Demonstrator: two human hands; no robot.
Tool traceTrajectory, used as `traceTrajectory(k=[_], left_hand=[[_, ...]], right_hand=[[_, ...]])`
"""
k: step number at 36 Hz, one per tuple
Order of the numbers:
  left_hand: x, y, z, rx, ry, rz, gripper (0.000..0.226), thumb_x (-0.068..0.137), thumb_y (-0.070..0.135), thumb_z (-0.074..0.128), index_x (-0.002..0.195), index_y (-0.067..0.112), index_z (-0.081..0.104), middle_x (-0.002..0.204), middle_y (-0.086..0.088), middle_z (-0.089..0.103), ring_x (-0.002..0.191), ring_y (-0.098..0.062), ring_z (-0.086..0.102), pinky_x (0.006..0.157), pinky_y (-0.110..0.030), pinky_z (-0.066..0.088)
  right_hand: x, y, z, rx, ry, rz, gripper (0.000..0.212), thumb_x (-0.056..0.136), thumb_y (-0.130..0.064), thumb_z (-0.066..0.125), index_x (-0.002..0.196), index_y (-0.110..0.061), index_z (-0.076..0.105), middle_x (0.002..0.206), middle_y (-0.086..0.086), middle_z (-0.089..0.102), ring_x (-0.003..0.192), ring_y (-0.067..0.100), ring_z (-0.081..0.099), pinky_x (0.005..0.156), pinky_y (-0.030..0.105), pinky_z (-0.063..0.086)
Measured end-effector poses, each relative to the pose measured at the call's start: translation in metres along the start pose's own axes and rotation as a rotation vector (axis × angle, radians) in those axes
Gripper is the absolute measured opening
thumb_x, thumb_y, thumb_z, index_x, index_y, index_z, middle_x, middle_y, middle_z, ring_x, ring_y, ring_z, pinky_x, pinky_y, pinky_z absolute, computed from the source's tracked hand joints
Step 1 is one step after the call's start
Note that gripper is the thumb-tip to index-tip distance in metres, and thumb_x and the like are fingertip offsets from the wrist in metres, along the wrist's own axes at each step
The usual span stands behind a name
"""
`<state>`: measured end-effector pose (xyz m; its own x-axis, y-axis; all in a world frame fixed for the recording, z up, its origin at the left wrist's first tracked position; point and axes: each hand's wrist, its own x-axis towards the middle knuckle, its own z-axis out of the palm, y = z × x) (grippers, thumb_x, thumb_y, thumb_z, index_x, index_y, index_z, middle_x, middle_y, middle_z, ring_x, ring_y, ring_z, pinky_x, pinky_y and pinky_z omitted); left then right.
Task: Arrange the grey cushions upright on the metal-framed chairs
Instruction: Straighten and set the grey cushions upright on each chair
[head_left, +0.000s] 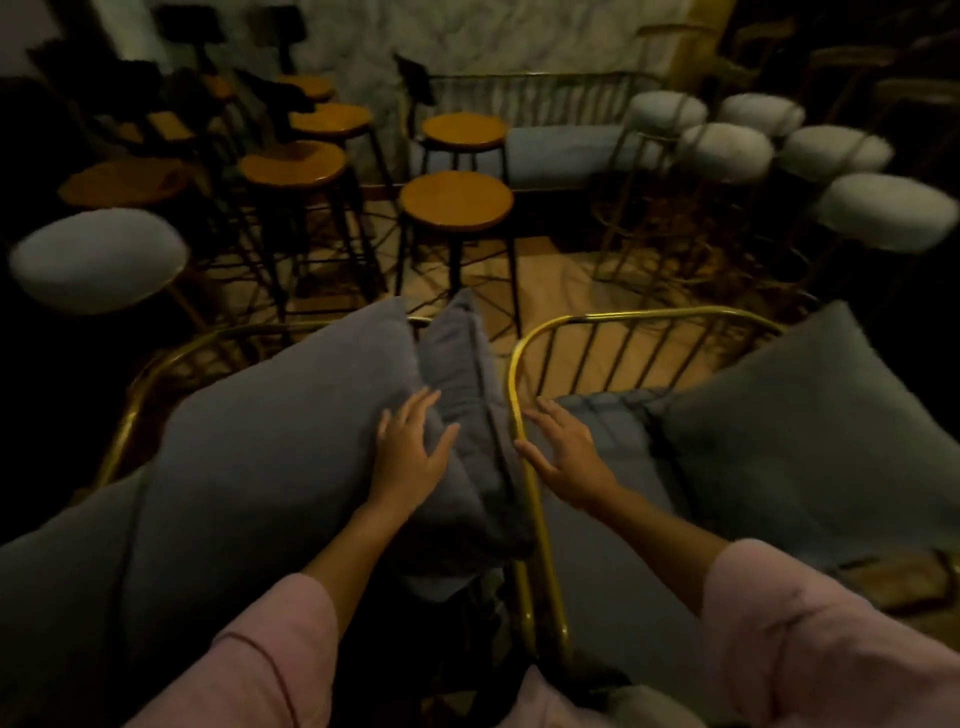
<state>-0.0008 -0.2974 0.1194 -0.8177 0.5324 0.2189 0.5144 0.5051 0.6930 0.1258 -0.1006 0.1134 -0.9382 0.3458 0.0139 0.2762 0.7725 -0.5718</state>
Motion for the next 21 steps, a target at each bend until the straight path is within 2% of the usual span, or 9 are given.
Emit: traceTrajectory(k=[2,4,6,8,10,14,16,18,21], left_hand=[[0.015,0.032,0.027,-0.142,-0.1,0.134,0.053,0.087,0.047,0.05,0.12,0.007,0.063,0.125,-0.011,0.063,0.118,-0.024,0.059,0.105,-0.036,0.044],[0.025,0.063,0.057,-0.185,-0.188,0.175,0.043,0.086,0.041,0.054,0.11,0.007,0.067,0.111,-0.01,0.067,0.103,-0.02,0.063,0.094,-0.011,0.042],[0.03,0.088,0.09,-0.2,-0.264,0.16,0.035,0.086,0.036,0.057,0.103,0.008,0.069,0.1,-0.008,0.068,0.092,-0.015,0.062,0.081,0.001,0.036],[0.032,0.107,0.125,-0.207,-0.337,0.107,0.022,0.087,0.026,0.062,0.098,0.01,0.071,0.095,-0.004,0.068,0.089,-0.016,0.064,0.078,-0.003,0.042],[0.036,0.121,0.159,-0.212,-0.409,0.024,0.013,0.089,0.018,0.065,0.097,0.01,0.072,0.094,-0.004,0.071,0.09,-0.017,0.067,0.078,-0.018,0.048],[0.044,0.145,0.224,-0.166,-0.517,-0.101,0.017,0.09,0.017,0.065,0.099,0.007,0.073,0.097,-0.008,0.074,0.093,-0.021,0.067,0.075,-0.021,0.043],[0.049,0.155,0.258,-0.125,-0.612,-0.181,0.02,0.092,0.021,0.062,0.103,0.009,0.072,0.098,-0.004,0.071,0.096,-0.019,0.064,0.078,-0.022,0.043],[0.052,0.163,0.293,-0.141,-0.681,-0.305,0.022,0.093,0.021,0.06,0.104,0.006,0.072,0.099,-0.009,0.07,0.097,-0.024,0.065,0.081,-0.027,0.046],[0.055,0.175,0.343,-0.222,-0.694,-0.492,0.024,0.094,0.013,0.059,0.104,-0.007,0.069,0.098,-0.019,0.069,0.092,-0.03,0.064,0.09,-0.039,0.051]], right_hand=[[-0.012,0.039,-0.027,0.021,0.075,0.119,0.063,0.091,-0.063,0.045,0.125,-0.014,0.065,0.134,0.011,0.062,0.133,0.029,0.051,0.11,0.044,0.038],[-0.029,0.079,-0.057,0.031,0.161,0.225,0.039,0.094,-0.043,0.058,0.111,-0.011,0.072,0.114,0.009,0.072,0.11,0.027,0.065,0.096,0.046,0.05],[-0.049,0.118,-0.087,0.012,0.23,0.333,0.024,0.093,-0.027,0.063,0.101,-0.008,0.076,0.1,0.01,0.076,0.094,0.027,0.069,0.082,0.043,0.055],[-0.07,0.154,-0.116,-0.024,0.309,0.442,0.017,0.093,-0.018,0.065,0.095,-0.007,0.077,0.096,0.014,0.076,0.091,0.032,0.07,0.078,0.04,0.053],[-0.088,0.193,-0.143,-0.032,0.364,0.548,0.018,0.093,-0.016,0.065,0.099,-0.004,0.077,0.101,0.016,0.076,0.096,0.034,0.069,0.082,0.041,0.052],[-0.112,0.263,-0.188,-0.028,0.423,0.699,0.022,0.094,-0.015,0.061,0.107,-0.007,0.076,0.114,0.013,0.073,0.107,0.034,0.067,0.095,0.045,0.05],[-0.118,0.296,-0.205,-0.038,0.435,0.744,0.023,0.093,-0.015,0.058,0.109,-0.01,0.075,0.118,0.012,0.072,0.103,0.034,0.067,0.093,0.049,0.053],[-0.121,0.329,-0.217,-0.055,0.424,0.782,0.026,0.094,-0.018,0.056,0.114,-0.013,0.072,0.125,0.011,0.069,0.106,0.034,0.065,0.094,0.053,0.052],[-0.12,0.368,-0.237,-0.073,0.389,0.82,0.029,0.096,-0.019,0.054,0.122,-0.016,0.066,0.136,0.009,0.06,0.124,0.034,0.053,0.108,0.057,0.039]])
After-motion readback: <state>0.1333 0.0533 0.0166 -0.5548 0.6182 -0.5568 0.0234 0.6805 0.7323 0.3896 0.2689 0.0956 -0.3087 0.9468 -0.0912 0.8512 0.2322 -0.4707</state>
